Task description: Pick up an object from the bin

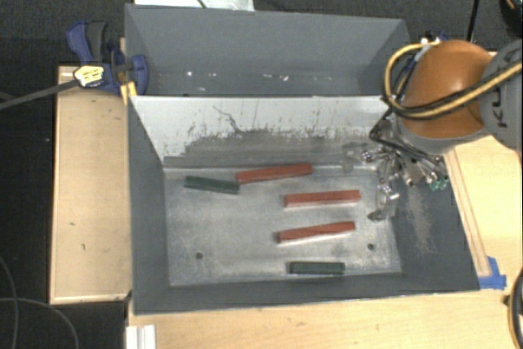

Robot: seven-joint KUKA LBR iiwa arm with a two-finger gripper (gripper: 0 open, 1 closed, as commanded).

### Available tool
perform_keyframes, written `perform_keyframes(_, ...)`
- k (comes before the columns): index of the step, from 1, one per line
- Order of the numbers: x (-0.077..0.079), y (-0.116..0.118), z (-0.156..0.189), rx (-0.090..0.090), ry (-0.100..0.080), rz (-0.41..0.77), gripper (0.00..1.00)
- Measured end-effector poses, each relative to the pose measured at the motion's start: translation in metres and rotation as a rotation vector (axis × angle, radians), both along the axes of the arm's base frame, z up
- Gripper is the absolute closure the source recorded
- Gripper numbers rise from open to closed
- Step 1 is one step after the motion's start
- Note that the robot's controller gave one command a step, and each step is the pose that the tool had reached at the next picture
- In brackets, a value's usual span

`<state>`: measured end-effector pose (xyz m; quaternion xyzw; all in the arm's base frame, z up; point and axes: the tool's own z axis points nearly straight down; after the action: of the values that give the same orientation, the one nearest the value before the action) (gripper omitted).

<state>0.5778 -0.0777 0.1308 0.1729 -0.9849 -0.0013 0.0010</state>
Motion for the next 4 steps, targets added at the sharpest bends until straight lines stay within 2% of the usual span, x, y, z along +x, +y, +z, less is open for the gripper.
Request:
perform_keyframes(1,-0.0041,0.0358,-0.0608,-0.001,-0.002,0.173,0.00)
perform_keyframes(2,-0.0023,0.0349,-0.0565,-0.002,-0.005,0.175,1.00)
perform_keyframes(3,-0.0027,0.0354,-0.0591,-0.002,-0.007,0.175,0.00)
perform_keyframes(4,-0.0027,0.0348,-0.0591,-0.002,-0.007,0.176,1.00)
